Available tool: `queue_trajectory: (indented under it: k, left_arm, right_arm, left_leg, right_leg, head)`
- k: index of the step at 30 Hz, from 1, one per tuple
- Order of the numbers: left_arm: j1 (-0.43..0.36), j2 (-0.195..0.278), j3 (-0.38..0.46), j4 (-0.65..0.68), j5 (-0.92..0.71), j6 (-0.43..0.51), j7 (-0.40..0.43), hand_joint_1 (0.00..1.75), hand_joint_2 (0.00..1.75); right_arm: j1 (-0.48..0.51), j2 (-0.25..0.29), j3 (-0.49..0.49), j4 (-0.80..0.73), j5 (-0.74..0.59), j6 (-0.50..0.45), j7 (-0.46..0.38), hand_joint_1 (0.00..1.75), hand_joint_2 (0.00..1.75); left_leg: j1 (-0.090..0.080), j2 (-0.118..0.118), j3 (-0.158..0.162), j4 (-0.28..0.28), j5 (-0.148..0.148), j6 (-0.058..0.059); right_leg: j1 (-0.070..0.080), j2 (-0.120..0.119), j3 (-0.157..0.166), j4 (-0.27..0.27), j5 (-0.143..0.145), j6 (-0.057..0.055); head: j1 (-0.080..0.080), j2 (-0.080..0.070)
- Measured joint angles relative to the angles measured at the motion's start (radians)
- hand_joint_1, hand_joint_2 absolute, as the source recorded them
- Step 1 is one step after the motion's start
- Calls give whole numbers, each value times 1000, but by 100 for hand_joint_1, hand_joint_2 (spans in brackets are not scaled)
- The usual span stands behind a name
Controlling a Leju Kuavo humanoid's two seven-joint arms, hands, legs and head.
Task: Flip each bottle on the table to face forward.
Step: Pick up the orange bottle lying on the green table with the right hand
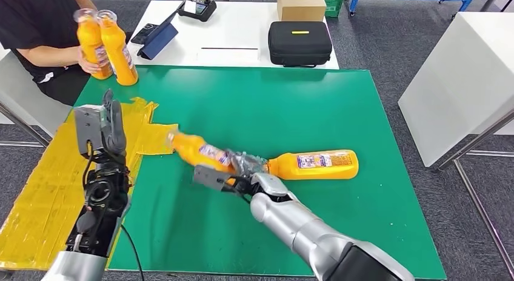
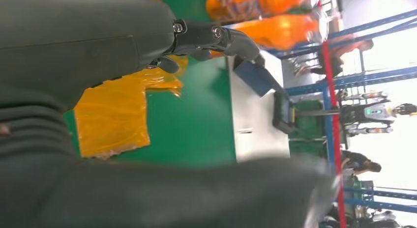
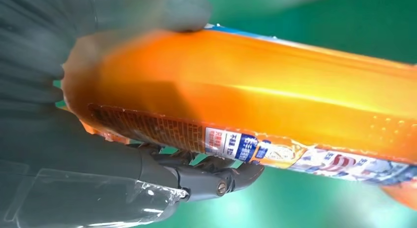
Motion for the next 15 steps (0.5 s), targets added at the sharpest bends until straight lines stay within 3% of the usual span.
queue_trajectory:
  k: [7, 15]
  left_arm:
    - [16, 7, 46, -28, 36, -27, 10, 0, 175]
    - [43, 8, 92, -54, 165, -131, 27, 0, 175]
  right_arm:
    - [22, -18, -97, -51, -39, -58, -53, 175, 175]
    - [130, -58, -216, -259, -75, -125, -129, 175, 175]
  left_leg:
    - [0, 0, -5, 0, 1, 0]
    - [0, 0, -8, 0, 1, 0]
  right_leg:
    - [0, 0, -5, 0, 0, 1]
    - [0, 0, -8, 0, 0, 1]
  head:
    - [0, 0]
    - [0, 0]
